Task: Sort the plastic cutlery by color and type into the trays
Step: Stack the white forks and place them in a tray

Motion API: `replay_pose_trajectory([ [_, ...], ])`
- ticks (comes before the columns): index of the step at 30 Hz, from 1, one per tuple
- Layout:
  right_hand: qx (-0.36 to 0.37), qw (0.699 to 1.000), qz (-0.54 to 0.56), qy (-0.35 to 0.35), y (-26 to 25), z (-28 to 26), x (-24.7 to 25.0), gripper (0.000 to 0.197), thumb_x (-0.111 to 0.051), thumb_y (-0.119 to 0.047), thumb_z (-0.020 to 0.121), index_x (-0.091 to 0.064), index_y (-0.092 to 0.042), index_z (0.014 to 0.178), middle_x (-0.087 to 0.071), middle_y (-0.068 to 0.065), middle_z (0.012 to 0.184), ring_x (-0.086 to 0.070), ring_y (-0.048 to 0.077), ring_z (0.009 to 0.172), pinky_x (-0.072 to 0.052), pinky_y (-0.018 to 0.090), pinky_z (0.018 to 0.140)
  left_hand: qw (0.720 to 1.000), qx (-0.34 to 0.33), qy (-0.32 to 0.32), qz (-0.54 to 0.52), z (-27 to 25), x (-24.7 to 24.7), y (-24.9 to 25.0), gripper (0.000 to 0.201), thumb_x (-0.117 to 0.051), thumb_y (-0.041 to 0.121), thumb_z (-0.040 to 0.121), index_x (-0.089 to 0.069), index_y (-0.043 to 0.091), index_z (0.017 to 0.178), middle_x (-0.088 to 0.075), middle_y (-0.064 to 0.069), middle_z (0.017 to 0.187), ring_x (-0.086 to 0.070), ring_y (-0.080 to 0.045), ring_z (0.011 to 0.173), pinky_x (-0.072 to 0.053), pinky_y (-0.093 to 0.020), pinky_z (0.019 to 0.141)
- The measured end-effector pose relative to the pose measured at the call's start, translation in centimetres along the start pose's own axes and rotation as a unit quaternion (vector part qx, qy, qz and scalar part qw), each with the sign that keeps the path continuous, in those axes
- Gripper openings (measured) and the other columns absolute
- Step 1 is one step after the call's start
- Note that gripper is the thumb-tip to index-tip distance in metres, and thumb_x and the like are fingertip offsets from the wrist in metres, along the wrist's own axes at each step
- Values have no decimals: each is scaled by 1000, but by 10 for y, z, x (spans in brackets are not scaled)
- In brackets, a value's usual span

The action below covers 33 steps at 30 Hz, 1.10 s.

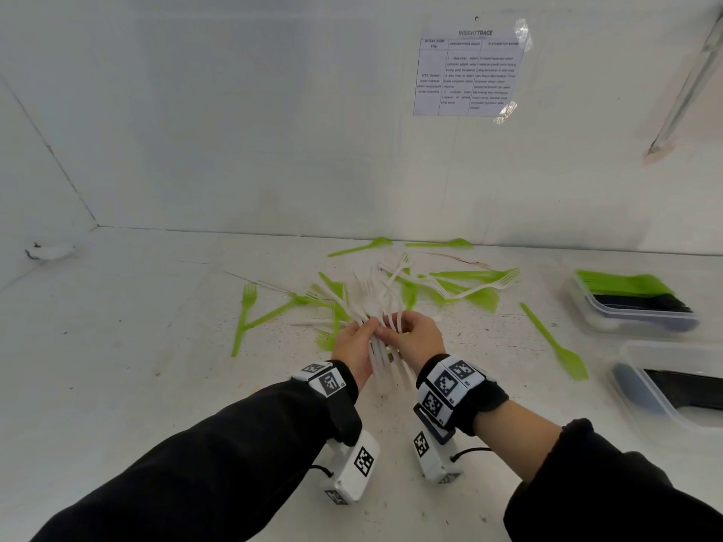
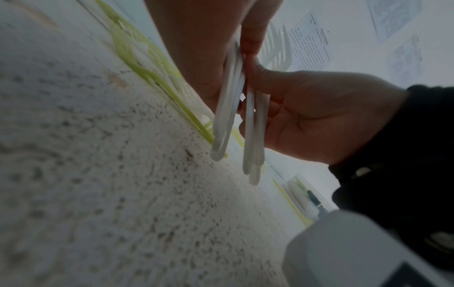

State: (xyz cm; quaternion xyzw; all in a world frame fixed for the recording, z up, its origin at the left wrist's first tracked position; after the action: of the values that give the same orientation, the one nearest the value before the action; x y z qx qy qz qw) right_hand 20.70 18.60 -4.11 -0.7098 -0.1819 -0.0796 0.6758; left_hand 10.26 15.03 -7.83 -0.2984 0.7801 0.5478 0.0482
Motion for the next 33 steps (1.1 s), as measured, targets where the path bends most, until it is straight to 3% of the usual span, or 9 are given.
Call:
replay_pose_trajectory([
  [5,-1,1000,12,14,-1,-4,-1,27,-70,-22,82,-61,-3,99,-66,11,93,-64,26,92,-52,38,85,999,-18,31,22,1,2,-1,15,-50,10,95,-62,6,87,-66,-17,91,-65,-26,81,-52,-32,66],
  [9,0,1000,15,24,-1,-5,2,26,-73,-22,79,-57,-5,90,-63,10,85,-62,26,82,-53,39,78,999,-19,31,25,1,3,-2,14,-50,12,96,-61,6,88,-67,-14,86,-66,-25,75,-53,-30,57],
  [13,-7,997,50,51,2,-5,11,19,-66,-21,85,-57,-7,94,-60,2,83,-57,16,76,-44,16,60,999,-27,41,16,1,7,1,18,-50,15,96,-60,0,101,-69,-15,93,-67,-23,75,-57,-35,63],
  [17,5,999,17,33,1,-2,6,28,-65,-28,85,-58,-1,85,-57,2,75,-52,14,69,-40,22,60,998,-27,47,16,4,9,1,19,-51,17,96,-61,1,102,-67,-18,101,-66,-23,79,-56,-36,69],
  [21,1,999,-44,17,1,2,0,41,-66,-32,83,-37,-16,59,-39,-3,59,-37,11,55,-30,21,53,1000,-9,12,5,3,1,1,20,-45,18,99,-59,5,92,-64,-13,90,-62,-22,80,-52,-33,73],
  [24,-5,1000,-15,7,-3,1,-1,21,-66,-31,84,-58,-12,80,-62,2,78,-57,16,73,-46,26,69,1000,6,-23,-19,1,-5,-1,26,-42,17,100,-57,-1,111,-64,-14,97,-63,-21,87,-52,-31,78],
  [27,-9,1000,5,10,-7,0,-1,23,-63,-26,86,-61,-6,99,-65,5,91,-61,19,85,-47,29,75,999,5,-31,-28,1,-6,-1,30,-42,17,100,-54,-1,121,-65,-13,100,-64,-19,86,-54,-28,69],
  [30,2,1000,11,5,-10,1,-3,14,-60,-23,89,-60,-9,90,-63,7,85,-61,24,82,-49,35,74,999,2,-31,-30,0,-7,0,31,-41,17,100,-54,-1,121,-65,-13,100,-64,-20,85,-56,-27,67],
  [33,8,1000,-23,-10,-9,-1,-7,16,-60,-26,88,-58,-13,79,-61,4,78,-57,20,78,-44,27,67,999,15,-31,-42,0,-8,-4,35,-34,19,102,-49,-2,126,-61,-17,111,-63,-21,90,-55,-27,70],
])
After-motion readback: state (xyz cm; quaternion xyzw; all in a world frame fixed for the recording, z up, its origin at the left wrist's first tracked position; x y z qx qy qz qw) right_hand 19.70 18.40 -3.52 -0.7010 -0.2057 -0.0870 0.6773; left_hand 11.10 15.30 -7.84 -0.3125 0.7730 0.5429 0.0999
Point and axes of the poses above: each hand's wrist, its own z-axis towards the middle knuckle, its own x-axis out of the back of the hand, y = z × x, the point moved 9 cm from there along z, towards the middle knuckle
